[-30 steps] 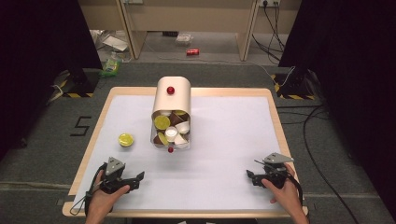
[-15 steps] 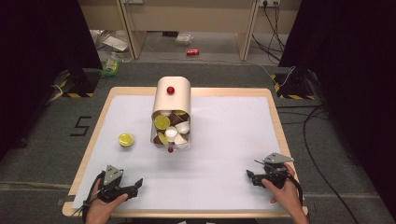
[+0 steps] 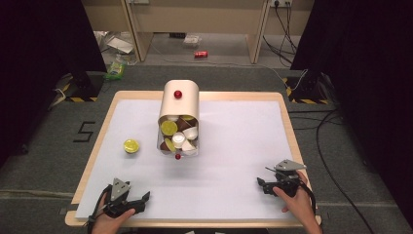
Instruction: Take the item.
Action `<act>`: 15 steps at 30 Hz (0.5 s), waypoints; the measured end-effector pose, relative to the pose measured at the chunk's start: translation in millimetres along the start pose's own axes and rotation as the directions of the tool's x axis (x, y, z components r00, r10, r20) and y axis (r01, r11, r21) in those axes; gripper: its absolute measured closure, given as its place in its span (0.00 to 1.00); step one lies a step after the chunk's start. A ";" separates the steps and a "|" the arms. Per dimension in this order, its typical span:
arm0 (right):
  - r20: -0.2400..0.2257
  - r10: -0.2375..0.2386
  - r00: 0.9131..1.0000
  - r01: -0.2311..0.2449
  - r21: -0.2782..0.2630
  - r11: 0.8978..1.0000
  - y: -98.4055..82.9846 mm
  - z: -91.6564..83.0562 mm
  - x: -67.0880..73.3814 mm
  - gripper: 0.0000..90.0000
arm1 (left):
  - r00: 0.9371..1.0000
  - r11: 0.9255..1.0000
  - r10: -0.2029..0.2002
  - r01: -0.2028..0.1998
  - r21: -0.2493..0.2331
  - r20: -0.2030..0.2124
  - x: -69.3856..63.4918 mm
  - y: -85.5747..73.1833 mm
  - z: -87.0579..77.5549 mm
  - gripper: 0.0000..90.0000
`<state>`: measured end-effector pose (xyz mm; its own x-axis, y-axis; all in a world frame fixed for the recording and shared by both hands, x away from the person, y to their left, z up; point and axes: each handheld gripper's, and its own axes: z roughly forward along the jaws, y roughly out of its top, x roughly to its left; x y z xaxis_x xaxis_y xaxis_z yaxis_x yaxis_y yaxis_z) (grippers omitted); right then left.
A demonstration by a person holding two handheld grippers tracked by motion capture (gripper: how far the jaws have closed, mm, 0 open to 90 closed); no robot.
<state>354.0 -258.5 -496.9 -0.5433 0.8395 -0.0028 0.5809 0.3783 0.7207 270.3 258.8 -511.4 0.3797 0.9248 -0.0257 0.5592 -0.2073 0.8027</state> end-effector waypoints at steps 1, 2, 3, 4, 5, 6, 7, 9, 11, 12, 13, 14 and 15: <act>0.000 -0.001 1.000 0.001 0.000 1.000 0.0 0.0 0.0 0.14 | 1.000 1.000 -0.002 0.002 -0.006 0.000 -0.3 -0.9 -0.2 0.16; 0.000 0.000 1.000 0.000 0.000 1.000 0.0 0.0 0.0 0.14 | 1.000 1.000 -0.002 0.002 -0.009 -0.001 -0.4 -1.4 -0.3 0.16; 0.000 0.000 1.000 0.000 0.000 1.000 0.0 0.0 0.0 0.14 | 1.000 1.000 -0.002 0.002 -0.010 -0.002 -0.5 -1.7 -0.3 0.16; 0.000 -0.001 1.000 0.001 0.000 1.000 0.0 0.0 0.0 0.14 | 1.000 1.000 -0.002 0.002 -0.012 -0.003 -0.7 -2.0 -0.3 0.16; 0.001 -0.003 1.000 0.003 -0.001 1.000 0.0 0.0 -0.1 0.14 | 1.000 1.000 -0.003 0.003 -0.016 -0.004 -0.7 -2.5 -0.3 0.16; 0.000 -0.001 1.000 0.001 0.000 1.000 0.0 0.0 0.0 0.14 | 1.000 1.000 -0.003 0.003 -0.022 -0.004 -0.7 -3.5 -0.3 0.16; 0.000 -0.003 1.000 0.003 -0.001 1.000 0.0 0.0 -0.1 0.14 | 1.000 1.000 -0.004 0.004 -0.030 -0.003 -0.7 -4.6 -0.4 0.16; 0.000 -0.003 1.000 0.003 -0.001 1.000 0.0 0.0 -0.1 0.14 | 1.000 0.999 -0.006 0.005 -0.040 -0.004 -0.9 -6.0 -0.4 0.16; 0.001 -0.003 1.000 0.003 0.000 1.000 0.0 0.0 -0.1 0.14 | 1.000 0.999 -0.006 0.006 -0.040 -0.003 -0.7 -6.0 -0.4 0.16; 0.001 -0.004 1.000 0.004 -0.001 1.000 0.0 0.0 -0.1 0.14 | 1.000 0.999 -0.006 0.006 -0.041 -0.004 -0.9 -6.1 -0.3 0.16; 0.001 -0.004 1.000 0.004 -0.001 1.000 0.0 0.0 -0.1 0.14 | 1.000 0.999 -0.006 0.006 -0.042 -0.004 -0.9 -6.2 -0.3 0.16; 0.001 -0.004 1.000 0.004 -0.001 1.000 0.0 0.0 -0.1 0.14 | 1.000 0.999 -0.006 0.006 -0.042 -0.004 -0.9 -6.2 -0.3 0.16; 0.001 -0.003 1.000 0.003 -0.001 1.000 0.0 -0.1 -0.1 0.14 | 1.000 0.999 -0.005 0.005 -0.042 -0.004 -0.8 -6.3 -0.3 0.16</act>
<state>354.0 -258.6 -496.9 -0.5448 0.8386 -0.0056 0.5788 0.3808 0.7211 266.3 259.5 -516.2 0.3739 0.9271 -0.0275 0.5299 -0.1892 0.8267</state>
